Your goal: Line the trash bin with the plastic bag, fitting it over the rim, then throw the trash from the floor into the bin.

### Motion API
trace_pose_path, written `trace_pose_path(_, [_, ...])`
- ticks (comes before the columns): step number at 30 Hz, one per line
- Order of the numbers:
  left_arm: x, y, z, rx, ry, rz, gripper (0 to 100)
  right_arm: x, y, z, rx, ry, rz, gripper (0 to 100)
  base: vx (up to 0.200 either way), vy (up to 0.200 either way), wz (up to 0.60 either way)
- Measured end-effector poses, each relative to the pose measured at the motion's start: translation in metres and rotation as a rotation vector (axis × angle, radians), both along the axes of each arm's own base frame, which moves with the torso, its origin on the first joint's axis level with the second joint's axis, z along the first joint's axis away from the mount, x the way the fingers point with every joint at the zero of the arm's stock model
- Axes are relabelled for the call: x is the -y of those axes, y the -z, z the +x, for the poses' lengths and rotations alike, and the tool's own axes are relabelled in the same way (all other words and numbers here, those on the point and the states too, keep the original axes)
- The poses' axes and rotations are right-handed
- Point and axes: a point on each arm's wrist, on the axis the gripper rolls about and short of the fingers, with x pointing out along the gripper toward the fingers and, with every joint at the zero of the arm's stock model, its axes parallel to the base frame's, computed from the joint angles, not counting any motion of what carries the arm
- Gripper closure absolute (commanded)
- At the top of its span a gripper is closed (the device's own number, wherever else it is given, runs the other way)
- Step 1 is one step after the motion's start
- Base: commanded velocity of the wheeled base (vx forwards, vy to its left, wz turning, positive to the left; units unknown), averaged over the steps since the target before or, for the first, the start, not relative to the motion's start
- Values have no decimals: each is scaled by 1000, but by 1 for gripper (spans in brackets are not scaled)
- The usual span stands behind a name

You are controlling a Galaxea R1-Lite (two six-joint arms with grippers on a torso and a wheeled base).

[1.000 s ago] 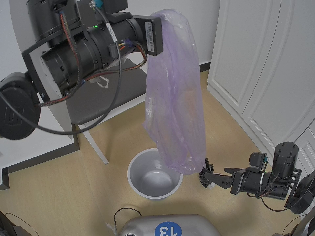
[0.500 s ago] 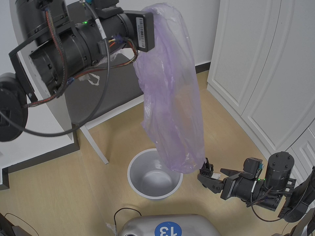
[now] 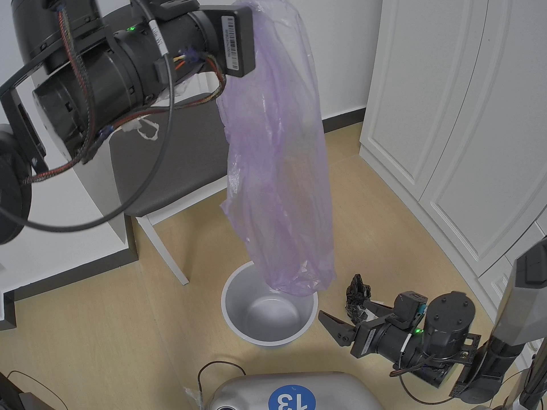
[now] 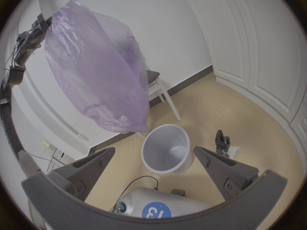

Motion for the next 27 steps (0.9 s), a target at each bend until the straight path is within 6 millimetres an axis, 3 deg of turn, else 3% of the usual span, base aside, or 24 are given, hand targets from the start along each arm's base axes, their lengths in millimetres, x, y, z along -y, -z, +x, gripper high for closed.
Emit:
trace_pose_path(13, [2,-3,-5,-2,16,0,100,-27,5,27,-5,86,145,0,0,0,0])
trace_pose_path(27, [-1,-9,-13,8,21,-13,100,-25,4,41,6,147,187,0,0,0,0])
